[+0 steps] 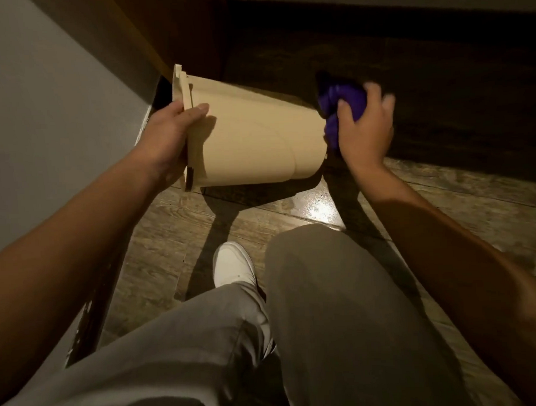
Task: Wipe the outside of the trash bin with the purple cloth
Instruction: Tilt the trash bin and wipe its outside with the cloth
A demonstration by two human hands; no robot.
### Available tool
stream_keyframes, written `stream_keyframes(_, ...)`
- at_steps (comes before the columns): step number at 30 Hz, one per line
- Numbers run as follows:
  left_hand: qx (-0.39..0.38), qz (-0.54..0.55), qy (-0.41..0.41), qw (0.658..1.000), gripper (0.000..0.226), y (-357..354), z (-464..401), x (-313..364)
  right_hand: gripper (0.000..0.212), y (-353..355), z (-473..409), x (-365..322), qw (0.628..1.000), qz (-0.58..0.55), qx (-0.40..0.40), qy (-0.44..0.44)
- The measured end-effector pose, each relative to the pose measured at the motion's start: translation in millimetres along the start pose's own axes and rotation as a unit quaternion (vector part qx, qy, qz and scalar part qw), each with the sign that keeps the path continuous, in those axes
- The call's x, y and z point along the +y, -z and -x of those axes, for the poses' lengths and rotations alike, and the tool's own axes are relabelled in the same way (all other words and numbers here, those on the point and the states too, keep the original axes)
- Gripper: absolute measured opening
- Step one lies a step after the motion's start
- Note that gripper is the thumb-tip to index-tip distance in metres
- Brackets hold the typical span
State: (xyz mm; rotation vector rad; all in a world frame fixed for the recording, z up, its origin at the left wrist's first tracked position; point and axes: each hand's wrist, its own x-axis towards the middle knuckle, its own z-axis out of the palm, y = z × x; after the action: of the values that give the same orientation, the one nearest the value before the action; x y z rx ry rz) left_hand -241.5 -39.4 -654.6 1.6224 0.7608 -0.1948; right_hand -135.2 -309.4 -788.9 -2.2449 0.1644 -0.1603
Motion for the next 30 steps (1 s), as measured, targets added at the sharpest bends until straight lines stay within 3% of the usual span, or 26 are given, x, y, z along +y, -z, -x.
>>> stream_keyframes(3, 0.003, -0.021, -0.007, 1.0, 0.045, -3.4, 2.3, -1.5, 0.051, -0.1, -9.6, -48.9, 0.996, -0.073, 0.002, 0.059)
stream_keyframes(8, 0.098, 0.007, 0.013, 0.995, 0.024, -6.4, -0.9, 4.5, 0.055, -20.8, 21.8, -63.6, 0.971, 0.034, -0.133, 0.197)
stream_keyframes(14, 0.141, -0.004, 0.029, 0.99, 0.019, -8.5, -10.1, 11.5, 0.053, -13.1, 64.0, 2.2, 0.972, 0.048, -0.124, 0.193)
stream_keyframes(18, 0.174, 0.032, 0.066, 0.982, 0.035, -13.8, -19.3, 19.0, 0.057, -16.2, 61.5, 2.6, 0.971, 0.029, -0.123, 0.204)
stream_keyframes(21, 0.191, 0.066, 0.112, 0.973, 0.044, -12.3, -16.4, 20.0, 0.068, -24.8, 71.3, -0.4, 0.957, 0.022, -0.15, 0.249)
stream_keyframes(25, 0.209, 0.092, 0.14, 0.964, 0.042, 0.1, -17.9, 12.0, 0.073, -33.4, 75.2, 14.0, 0.933, 0.097, -0.174, 0.301)
stream_keyframes(27, 0.207, 0.126, 0.144, 0.959, 0.043, 5.4, -19.0, 10.8, 0.067, -29.8, 72.5, 28.4, 0.923, 0.144, -0.211, 0.287)
stream_keyframes(30, 0.21, 0.164, 0.132, 0.955, 0.039, 12.5, -26.2, 6.8, 0.054, -19.6, 69.2, 45.3, 0.934, 0.175, -0.243, 0.193)
